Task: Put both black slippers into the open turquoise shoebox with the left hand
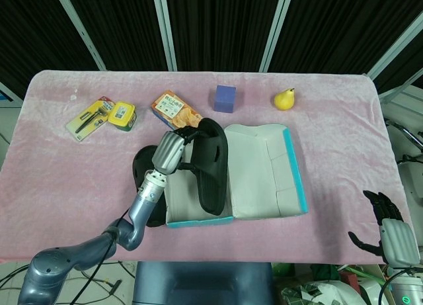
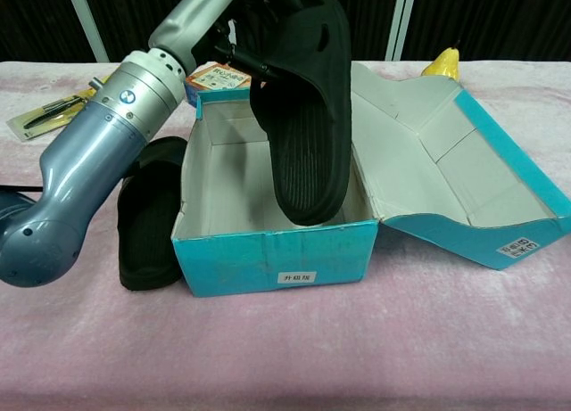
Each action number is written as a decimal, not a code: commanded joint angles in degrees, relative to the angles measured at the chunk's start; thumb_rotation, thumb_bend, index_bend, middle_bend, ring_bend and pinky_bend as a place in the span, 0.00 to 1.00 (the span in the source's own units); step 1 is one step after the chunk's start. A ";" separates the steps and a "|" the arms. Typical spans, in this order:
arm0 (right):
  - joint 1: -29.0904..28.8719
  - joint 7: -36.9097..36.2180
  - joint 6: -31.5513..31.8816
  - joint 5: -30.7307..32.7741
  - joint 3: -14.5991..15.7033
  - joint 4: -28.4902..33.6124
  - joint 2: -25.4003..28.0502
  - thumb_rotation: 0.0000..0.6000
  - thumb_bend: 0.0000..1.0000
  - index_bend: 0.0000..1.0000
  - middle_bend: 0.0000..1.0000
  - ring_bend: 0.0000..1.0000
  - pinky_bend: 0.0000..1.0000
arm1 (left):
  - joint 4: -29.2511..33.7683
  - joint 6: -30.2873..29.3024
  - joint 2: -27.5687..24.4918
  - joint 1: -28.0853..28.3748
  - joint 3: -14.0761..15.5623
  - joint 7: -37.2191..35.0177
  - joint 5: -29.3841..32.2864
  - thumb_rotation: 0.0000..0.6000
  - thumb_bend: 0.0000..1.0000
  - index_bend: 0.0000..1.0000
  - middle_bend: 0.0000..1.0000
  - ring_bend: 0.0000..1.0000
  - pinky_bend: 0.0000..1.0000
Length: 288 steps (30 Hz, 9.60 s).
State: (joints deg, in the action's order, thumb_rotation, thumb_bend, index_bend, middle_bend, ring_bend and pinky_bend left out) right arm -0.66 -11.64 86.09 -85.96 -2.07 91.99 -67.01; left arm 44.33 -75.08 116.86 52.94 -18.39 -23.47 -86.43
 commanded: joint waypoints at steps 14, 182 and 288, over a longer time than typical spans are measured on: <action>0.10 1.23 0.24 -0.25 -0.12 1.46 0.61 1.00 0.13 0.12 0.10 0.00 0.10 | -3.59 5.67 4.11 -0.24 0.38 -7.72 4.50 1.00 0.12 0.42 0.54 0.44 0.54; -0.21 -0.33 -1.63 -0.01 -0.36 -0.20 -0.09 1.00 0.13 0.12 0.10 0.00 0.10 | 60.68 0.63 -36.67 -12.76 7.76 62.53 31.67 1.00 0.10 0.03 0.15 0.14 0.17; -0.66 1.48 -2.10 -0.19 -0.21 1.45 0.04 1.00 0.13 0.11 0.10 0.00 0.10 | 58.59 28.33 -44.92 -16.61 -2.56 16.72 33.74 1.00 0.16 0.24 0.43 0.39 0.46</action>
State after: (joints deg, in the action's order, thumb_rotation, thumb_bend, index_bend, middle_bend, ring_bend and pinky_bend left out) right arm -1.32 -10.17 83.98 -86.15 -2.28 93.43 -66.96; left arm 103.62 -49.19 70.73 38.71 -17.32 2.12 -45.29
